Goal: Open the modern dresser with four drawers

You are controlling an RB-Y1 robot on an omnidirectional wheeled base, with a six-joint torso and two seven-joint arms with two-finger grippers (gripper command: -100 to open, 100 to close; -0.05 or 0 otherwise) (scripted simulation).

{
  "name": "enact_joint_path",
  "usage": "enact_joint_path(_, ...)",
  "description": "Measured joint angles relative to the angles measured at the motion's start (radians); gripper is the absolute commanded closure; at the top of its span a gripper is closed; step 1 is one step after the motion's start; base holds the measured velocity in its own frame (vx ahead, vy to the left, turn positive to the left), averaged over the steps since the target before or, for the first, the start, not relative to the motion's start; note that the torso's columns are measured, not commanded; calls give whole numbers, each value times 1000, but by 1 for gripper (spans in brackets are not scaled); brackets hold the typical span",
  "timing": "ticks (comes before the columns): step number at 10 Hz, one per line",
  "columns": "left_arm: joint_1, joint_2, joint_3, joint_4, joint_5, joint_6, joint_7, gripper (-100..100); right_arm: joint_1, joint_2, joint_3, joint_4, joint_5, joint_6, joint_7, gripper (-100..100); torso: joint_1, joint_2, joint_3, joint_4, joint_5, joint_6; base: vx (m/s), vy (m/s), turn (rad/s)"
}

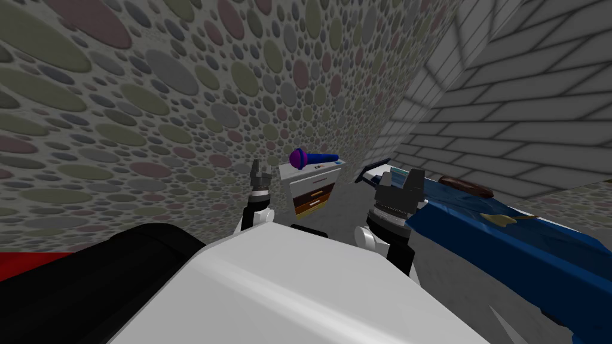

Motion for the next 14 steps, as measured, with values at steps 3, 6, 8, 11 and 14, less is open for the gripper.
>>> enact_joint_path(3, 0, 0, 0, 0, 0, 0, 0, 0, 0, 0, 0, 0, 0, 0, 0, 0, 0, 175, -351, 176, 0, 0, 0, 0, 0)
enact_joint_path(6, 0, 0, 0, 0, 0, 0, 0, 0, 0, 0, 0, 0, 0, 0, 0, 0, 0, 396, -792, 396, 0, 0, 0, 0, 0)
enact_joint_path(8, 0, 0, 0, 0, 0, 0, 0, 0, 0, 0, 0, 0, 0, 0, 0, 0, 0, 544, -1087, 544, 0, 0, 0, 0, 0)
enact_joint_path(11, 1, 27, 3, -1, 3, 5, 1, -100, 0, 0, 0, 0, 0, 0, 0, 0, -1, 724, -1451, 724, 0, 0, 21, -27, 21)
enact_joint_path(14, 12, 119, 14, -1, 19, 24, 7, -100, 0, 0, 0, 0, 0, 0, 0, 0, -2, 737, -1476, 737, 0, 0, 57, -88, 55)
